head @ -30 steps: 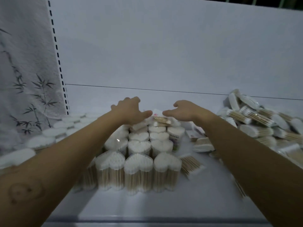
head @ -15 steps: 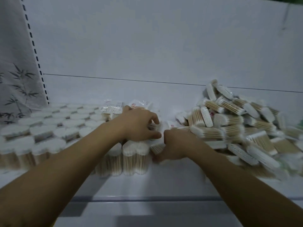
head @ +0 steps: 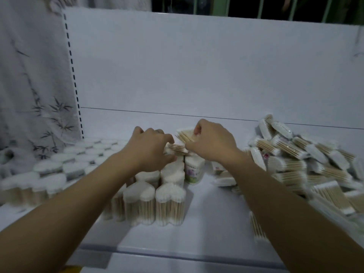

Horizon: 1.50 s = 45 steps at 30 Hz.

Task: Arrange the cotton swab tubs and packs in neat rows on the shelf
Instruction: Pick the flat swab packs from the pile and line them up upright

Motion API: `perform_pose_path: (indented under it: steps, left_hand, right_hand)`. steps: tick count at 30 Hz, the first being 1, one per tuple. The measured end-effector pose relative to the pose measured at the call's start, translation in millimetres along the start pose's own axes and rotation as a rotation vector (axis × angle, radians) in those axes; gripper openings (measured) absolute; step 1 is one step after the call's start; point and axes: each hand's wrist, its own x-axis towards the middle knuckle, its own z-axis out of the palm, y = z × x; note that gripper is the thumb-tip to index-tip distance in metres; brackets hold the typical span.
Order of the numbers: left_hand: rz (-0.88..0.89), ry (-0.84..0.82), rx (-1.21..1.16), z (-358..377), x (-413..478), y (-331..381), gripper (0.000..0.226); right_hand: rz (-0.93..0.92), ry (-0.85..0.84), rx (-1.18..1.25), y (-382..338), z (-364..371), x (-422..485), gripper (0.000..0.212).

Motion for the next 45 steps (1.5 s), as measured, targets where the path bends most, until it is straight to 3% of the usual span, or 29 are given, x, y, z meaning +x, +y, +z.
perform_pose_path:
  steps: [5,8,16,29,40,45]
  left_hand:
    - [-0.105,-0.043,-0.020,-2.0,7.2,-25.7,0.054]
    - [-0.124,-0.073,-0.062,1.4,9.9,-34.8,0.054]
    - [0.006,-0.019,-0.100,1.5,22.0,-41.1,0.055]
    - [0.372,-0.140,-0.172,-4.2,70.1,77.0,0.053]
    - [0.341,-0.168,-0.242,-5.2,76.2,148.1,0.058]
    - [0.255,-0.104,-0.295,-10.7,86.6,177.0,0.058]
  right_hand:
    - [-0.070,0.017,0.006,-30.3,16.8,55.8,0.032]
    - [-0.074,-0.120,-0.069,-36.2,33.0,71.0,0.037]
    - [-0.105,-0.091,-0.064,-7.0,-12.6,55.1,0.037]
    - [0.120,-0.152,-0.339,72.0,-68.7,-19.2,0.042]
    - [0.124,-0.125,-0.397,138.3,-93.8,-27.5,0.050]
    - [0.099,-0.014,-0.350,175.2,-110.1,-25.7,0.063]
